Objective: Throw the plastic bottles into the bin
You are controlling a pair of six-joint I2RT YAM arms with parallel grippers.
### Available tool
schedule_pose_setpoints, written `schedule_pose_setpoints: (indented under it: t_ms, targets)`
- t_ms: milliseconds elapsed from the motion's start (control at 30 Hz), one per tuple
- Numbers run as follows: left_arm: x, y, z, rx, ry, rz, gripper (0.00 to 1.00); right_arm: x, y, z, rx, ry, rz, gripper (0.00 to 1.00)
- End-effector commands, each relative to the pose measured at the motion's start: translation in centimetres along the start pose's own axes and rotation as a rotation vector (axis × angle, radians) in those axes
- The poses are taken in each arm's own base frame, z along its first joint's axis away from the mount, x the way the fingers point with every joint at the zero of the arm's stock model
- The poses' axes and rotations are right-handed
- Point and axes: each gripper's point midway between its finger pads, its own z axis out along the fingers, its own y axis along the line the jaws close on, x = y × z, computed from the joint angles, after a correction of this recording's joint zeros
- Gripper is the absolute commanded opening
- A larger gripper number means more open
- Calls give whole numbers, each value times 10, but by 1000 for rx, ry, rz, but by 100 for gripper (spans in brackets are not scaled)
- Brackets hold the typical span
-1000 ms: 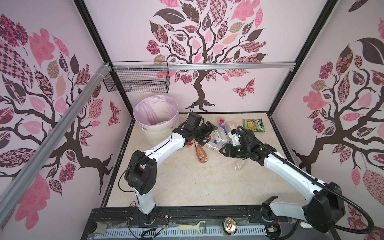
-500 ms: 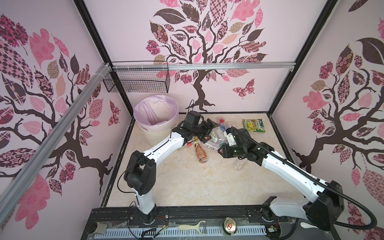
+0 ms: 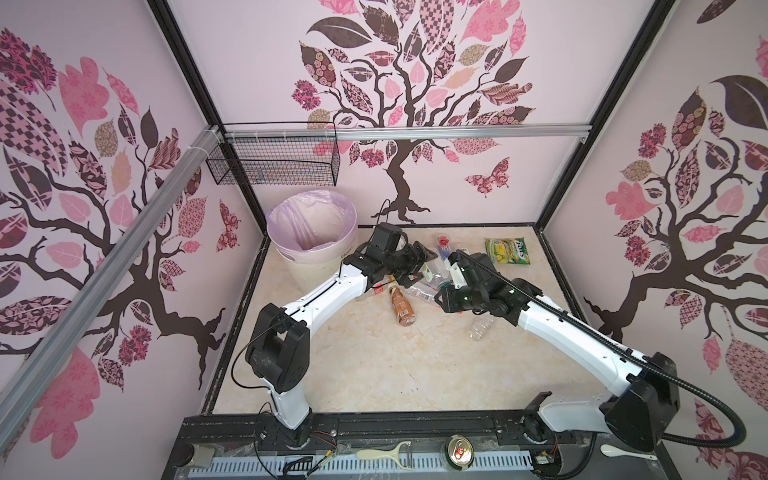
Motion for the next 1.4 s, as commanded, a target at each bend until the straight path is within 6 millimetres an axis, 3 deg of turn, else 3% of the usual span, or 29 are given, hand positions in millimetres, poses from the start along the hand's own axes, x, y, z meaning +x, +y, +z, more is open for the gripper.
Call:
schedule_pose_setpoints:
  t_ms: [0,400,733,1133,1267,1367]
  targets:
    - [1,-9,-8,7,-21,45,80,-9,13,-2,-26,-7,-22,28]
    - [-6,-14,-15,25,-81,69,63,-9,29,-1,-110,6,-8,29]
    - [-7,-12,-22,10,-114,104,52,-10,28,-4,-104,-7,-3,39]
    - [-17,-13,-37,-48,-154,193,49,-26,35,-24,-121,-68,3,69]
    - [-35,-15,-59,-80,-212,234,49,-33,36,-37,-111,-94,-7,79]
    - [-48,-29,-79,-82,-250,286,49,-37,33,-48,-93,-120,-13,94]
